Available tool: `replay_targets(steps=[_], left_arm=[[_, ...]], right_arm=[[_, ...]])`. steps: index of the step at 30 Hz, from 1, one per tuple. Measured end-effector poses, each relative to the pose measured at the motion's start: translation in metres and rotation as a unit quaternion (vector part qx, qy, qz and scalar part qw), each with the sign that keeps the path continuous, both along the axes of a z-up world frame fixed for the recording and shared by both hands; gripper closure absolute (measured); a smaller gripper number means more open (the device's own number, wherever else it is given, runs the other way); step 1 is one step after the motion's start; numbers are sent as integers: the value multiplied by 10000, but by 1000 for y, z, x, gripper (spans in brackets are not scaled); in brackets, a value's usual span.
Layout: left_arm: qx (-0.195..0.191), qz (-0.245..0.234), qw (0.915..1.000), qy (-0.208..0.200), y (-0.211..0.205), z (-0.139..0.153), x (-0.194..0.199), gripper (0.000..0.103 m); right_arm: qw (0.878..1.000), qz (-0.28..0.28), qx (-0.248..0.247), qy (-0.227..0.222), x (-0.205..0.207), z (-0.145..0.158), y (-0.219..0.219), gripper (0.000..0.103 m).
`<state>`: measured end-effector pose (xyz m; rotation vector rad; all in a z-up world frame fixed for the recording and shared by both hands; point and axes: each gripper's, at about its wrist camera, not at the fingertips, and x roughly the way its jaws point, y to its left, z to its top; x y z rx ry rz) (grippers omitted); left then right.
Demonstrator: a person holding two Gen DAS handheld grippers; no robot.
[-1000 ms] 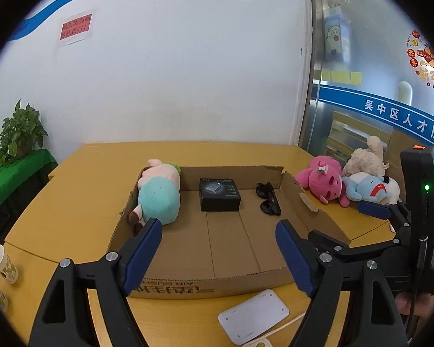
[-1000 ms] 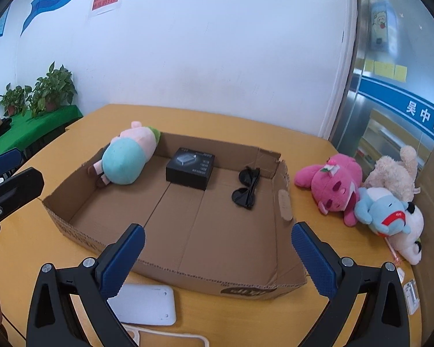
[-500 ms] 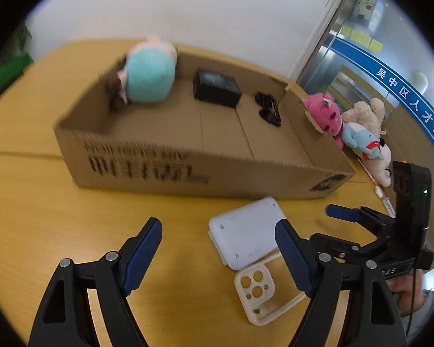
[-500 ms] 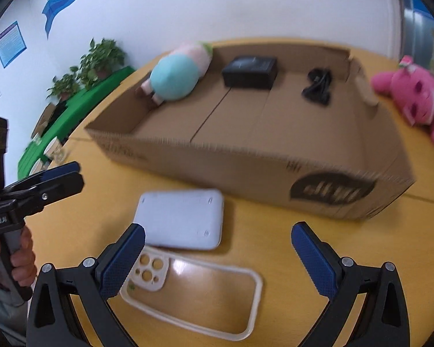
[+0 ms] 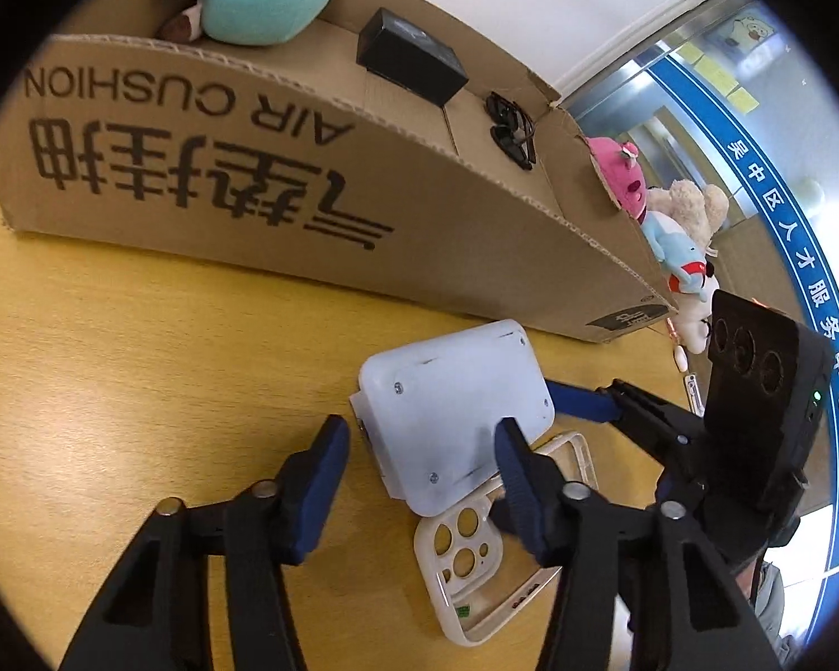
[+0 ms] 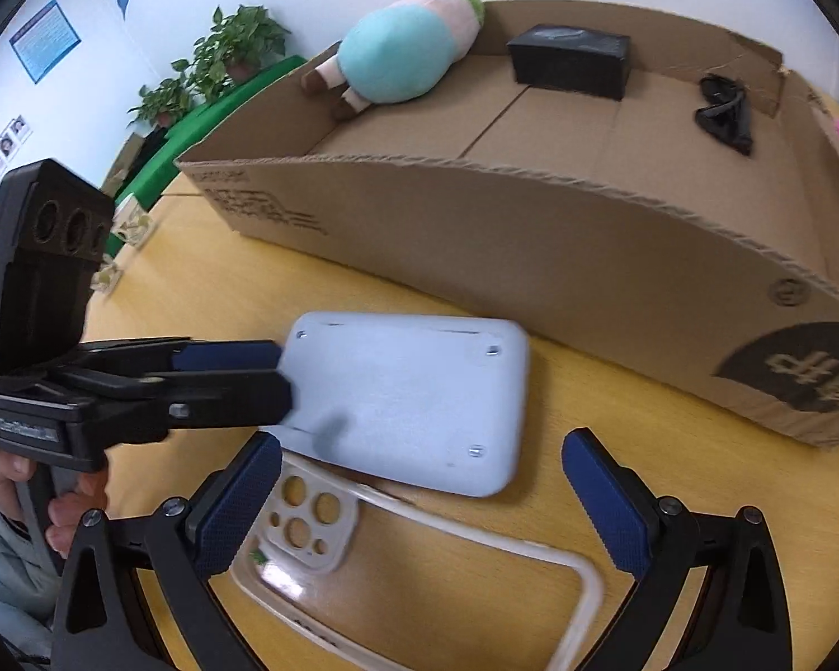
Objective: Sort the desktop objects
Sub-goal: 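Move both grippers to the white power bank and close on it, then lift the white power bank and carry it over the cardboard box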
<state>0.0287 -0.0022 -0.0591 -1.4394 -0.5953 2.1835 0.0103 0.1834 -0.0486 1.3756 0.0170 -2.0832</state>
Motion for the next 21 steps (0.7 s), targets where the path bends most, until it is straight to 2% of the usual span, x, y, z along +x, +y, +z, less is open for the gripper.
replay_targets(steps=[4,8,11,13,14,15,16,19,21], left_arm=[[-307,75,9995,71,-6,4,3,57],[-124,63,9999,27,-21,0,7,57],[-58,86,9999,26,-24,-1,2,57],[-61,8,10000,19,-21,-1,-1,57],[-113,-43,9999,33,-19,0,-2,57],[-172,-115,9998,49,-16,1,-2,57],[-233,-191,9995,60,-14,2,-1,57],[-251,-164,9995,96,-15,2,2,58],[-256,-99,9996,88,-17,1,3,62]], right_arm=[[9997,212,-83,-34,17,-2,-14,3],[9969,445,-597,-262,38,-2,-11,5],[9993,58,-358,-86,32,-3,-3,4],[9985,-212,-469,-193,18,-1,4,9],[9985,-224,-455,-188,16,0,4,15],[9991,-166,-370,-127,15,2,0,21],[9998,-47,-197,-50,17,2,-7,23],[9984,251,363,357,32,2,-25,18],[9966,335,533,524,40,1,-29,17]])
